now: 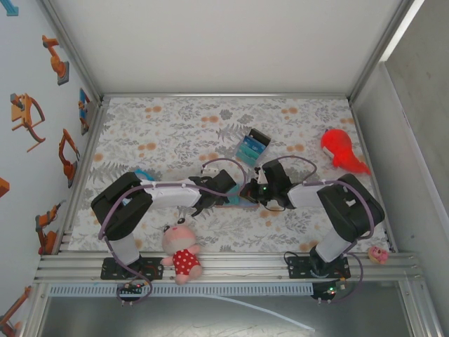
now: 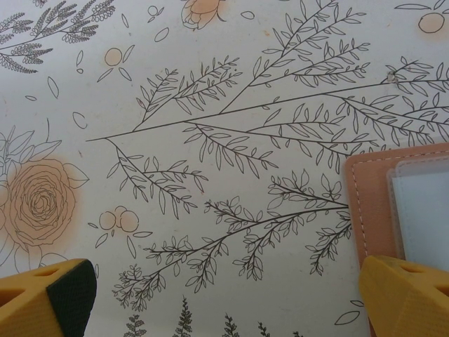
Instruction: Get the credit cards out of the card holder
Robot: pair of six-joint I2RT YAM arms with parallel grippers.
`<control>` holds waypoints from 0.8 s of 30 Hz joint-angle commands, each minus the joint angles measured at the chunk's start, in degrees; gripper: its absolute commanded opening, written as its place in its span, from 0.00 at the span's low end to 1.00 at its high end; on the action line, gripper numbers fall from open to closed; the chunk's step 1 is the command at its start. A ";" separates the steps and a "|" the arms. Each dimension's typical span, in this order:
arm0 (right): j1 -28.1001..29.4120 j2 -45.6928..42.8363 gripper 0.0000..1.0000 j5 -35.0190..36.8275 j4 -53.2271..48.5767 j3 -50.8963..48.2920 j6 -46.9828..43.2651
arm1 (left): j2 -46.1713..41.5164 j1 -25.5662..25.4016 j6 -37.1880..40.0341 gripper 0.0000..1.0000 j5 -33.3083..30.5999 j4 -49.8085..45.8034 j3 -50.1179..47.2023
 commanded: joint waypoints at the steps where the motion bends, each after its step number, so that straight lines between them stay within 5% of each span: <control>1: -0.42 -2.63 0.00 2.47 -8.09 2.53 -4.87 | 1.28 0.70 0.77 0.97 0.30 -3.69 -0.35; 10: -0.41 -4.91 0.00 7.59 -23.66 8.30 -11.90 | -0.37 0.50 3.37 0.97 -0.96 -4.14 1.98; 24: -0.41 -6.32 0.00 9.17 -30.00 11.50 -13.57 | 0.13 0.30 6.90 0.97 2.15 -0.28 7.26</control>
